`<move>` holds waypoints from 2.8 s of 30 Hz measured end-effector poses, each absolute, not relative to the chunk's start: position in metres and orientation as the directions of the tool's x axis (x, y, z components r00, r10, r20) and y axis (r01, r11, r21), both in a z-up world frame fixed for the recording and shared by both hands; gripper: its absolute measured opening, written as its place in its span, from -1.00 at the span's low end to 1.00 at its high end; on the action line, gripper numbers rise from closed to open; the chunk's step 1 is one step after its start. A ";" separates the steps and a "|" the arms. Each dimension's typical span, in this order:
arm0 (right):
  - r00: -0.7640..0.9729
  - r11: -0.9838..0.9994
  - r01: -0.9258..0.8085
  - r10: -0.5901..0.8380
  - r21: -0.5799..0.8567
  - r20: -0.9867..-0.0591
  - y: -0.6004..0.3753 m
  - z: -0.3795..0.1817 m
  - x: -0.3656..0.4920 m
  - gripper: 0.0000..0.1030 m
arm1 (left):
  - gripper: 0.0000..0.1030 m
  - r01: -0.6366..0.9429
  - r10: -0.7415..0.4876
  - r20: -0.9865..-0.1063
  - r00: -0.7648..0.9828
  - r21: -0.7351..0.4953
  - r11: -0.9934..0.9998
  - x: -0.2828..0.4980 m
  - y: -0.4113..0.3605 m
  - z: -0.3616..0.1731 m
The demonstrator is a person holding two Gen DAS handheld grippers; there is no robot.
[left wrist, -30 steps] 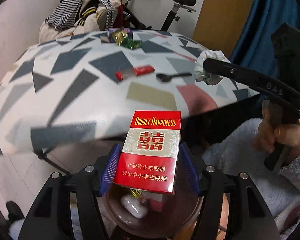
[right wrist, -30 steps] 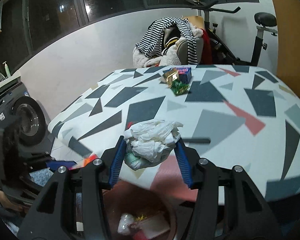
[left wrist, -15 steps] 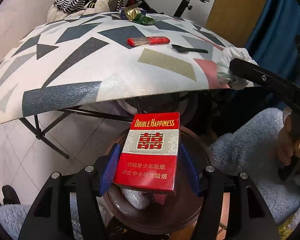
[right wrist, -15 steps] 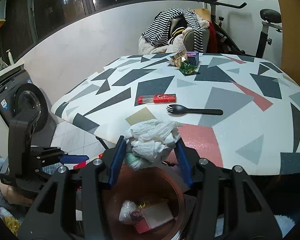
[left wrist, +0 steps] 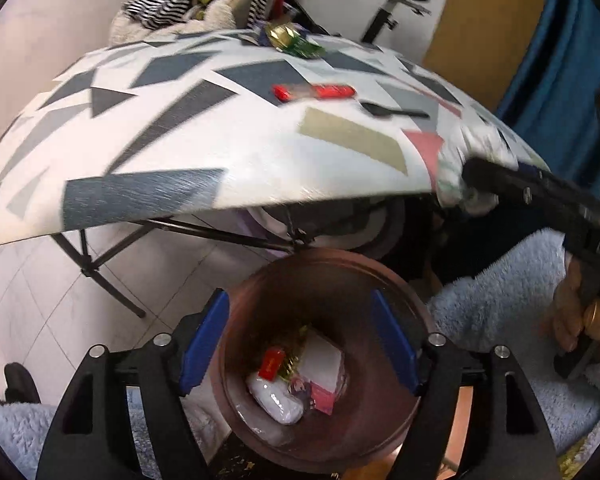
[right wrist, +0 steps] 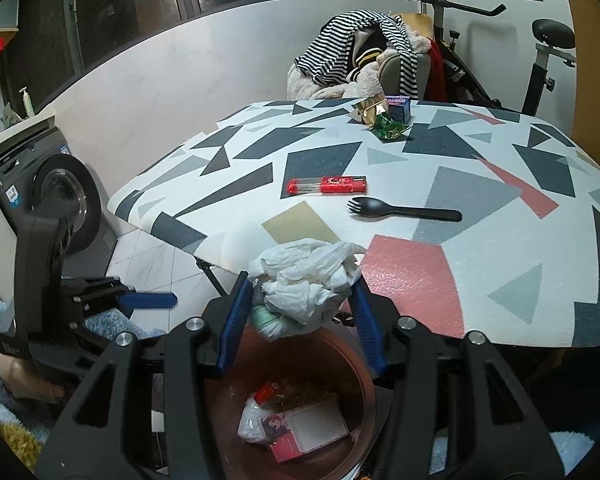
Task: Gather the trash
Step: 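Lower the cigarette box and tissue into the brown bin and open both grippers, then move the right gripper to the black plastic spork and grasp it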
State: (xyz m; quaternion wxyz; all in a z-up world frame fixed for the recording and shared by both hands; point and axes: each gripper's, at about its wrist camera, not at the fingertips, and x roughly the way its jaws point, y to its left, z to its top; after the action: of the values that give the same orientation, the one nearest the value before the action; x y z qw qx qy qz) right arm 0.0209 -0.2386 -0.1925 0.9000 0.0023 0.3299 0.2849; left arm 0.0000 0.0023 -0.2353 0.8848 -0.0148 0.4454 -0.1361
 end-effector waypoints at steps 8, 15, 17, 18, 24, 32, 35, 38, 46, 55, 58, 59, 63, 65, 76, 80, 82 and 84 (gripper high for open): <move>0.575 0.815 -0.558 0.516 0.157 -0.635 -0.224 -0.204 0.017 -0.01 | 0.60 0.062 -0.195 -0.718 0.669 -0.208 0.976 -0.003 0.040 -0.216; 0.517 0.794 -0.595 0.495 0.123 -0.698 -0.200 -0.224 0.018 -0.01 | 0.64 0.006 -0.162 -0.715 0.681 -0.215 0.976 -0.002 0.052 -0.214; 0.485 0.791 -0.601 0.474 0.114 -0.735 -0.191 -0.235 0.020 -0.01 | 0.65 0.001 -0.155 -0.715 0.682 -0.212 0.977 -0.002 0.054 -0.214; 0.478 0.791 -0.602 0.469 0.112 -0.743 -0.189 -0.238 0.020 -0.01 | 0.66 -0.003 -0.152 -0.715 0.683 -0.211 0.978 -0.002 0.054 -0.215; 0.403 0.789 -0.609 0.400 0.085 -0.823 -0.175 -0.266 0.025 -0.01 | 0.69 -0.012 -0.152 -0.719 0.678 -0.217 0.976 -0.002 0.057 -0.217; 0.323 0.780 -0.624 0.318 0.052 -0.891 -0.162 -0.288 0.025 0.03 | 0.71 -0.024 -0.149 -0.723 0.674 -0.224 0.974 -0.002 0.060 -0.219; 0.318 0.781 -0.623 0.304 0.044 -0.898 -0.162 -0.292 0.024 0.04 | 0.71 -0.030 -0.149 -0.725 0.673 -0.228 0.973 -0.002 0.061 -0.219; 0.325 0.787 -0.616 0.296 0.036 -0.898 -0.163 -0.293 0.023 0.19 | 0.71 -0.033 -0.148 -0.725 0.672 -0.229 0.973 -0.002 0.062 -0.219; 0.351 0.810 -0.586 0.290 0.032 -0.890 -0.171 -0.290 0.027 0.79 | 0.72 -0.041 -0.146 -0.728 0.670 -0.232 0.972 -0.002 0.064 -0.220; 0.352 0.821 -0.569 0.296 0.048 -0.888 -0.175 -0.287 0.033 0.88 | 0.73 -0.047 -0.146 -0.731 0.667 -0.236 0.971 -0.001 0.065 -0.221; 0.360 0.822 -0.567 0.299 0.047 -0.884 -0.175 -0.285 0.034 0.89 | 0.75 -0.053 -0.143 -0.731 0.667 -0.239 0.970 -0.001 0.066 -0.221; 0.363 0.823 -0.566 0.301 0.048 -0.882 -0.175 -0.284 0.034 0.89 | 0.75 -0.056 -0.142 -0.732 0.667 -0.239 0.969 -0.001 0.067 -0.221; 0.384 0.825 -0.561 0.329 0.065 -0.862 -0.178 -0.275 0.032 0.89 | 0.76 -0.066 -0.142 -0.731 0.667 -0.248 0.967 0.000 0.070 -0.222; 0.408 0.826 -0.558 0.356 0.079 -0.841 -0.182 -0.265 0.030 0.89 | 0.76 -0.070 -0.143 -0.731 0.667 -0.253 0.965 0.000 0.071 -0.222; 0.535 0.858 -0.484 0.444 0.171 -0.719 -0.213 -0.224 0.029 0.89 | 0.76 -0.063 -0.147 -0.724 0.673 -0.255 0.965 0.000 0.069 -0.221; 0.573 0.866 -0.446 0.469 0.224 -0.672 -0.235 -0.204 0.039 0.89 | 0.76 -0.063 -0.149 -0.720 0.678 -0.259 0.964 0.001 0.068 -0.220; 0.574 0.865 -0.436 0.479 0.247 -0.664 -0.245 -0.196 0.049 0.89 | 0.76 -0.066 -0.149 -0.712 0.686 -0.265 0.962 0.001 0.068 -0.218; 0.589 0.867 -0.432 0.481 0.250 -0.649 -0.256 -0.187 0.061 0.89 | 0.76 -0.058 -0.156 -0.707 0.690 -0.269 0.961 0.001 0.067 -0.217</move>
State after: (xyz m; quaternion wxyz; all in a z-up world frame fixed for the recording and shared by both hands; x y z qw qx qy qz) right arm 0.0607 -0.2563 -0.1874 0.8909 0.0327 0.3738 0.2560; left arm 0.0014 0.0673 -0.2171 0.9090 -0.1365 0.3928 -0.0271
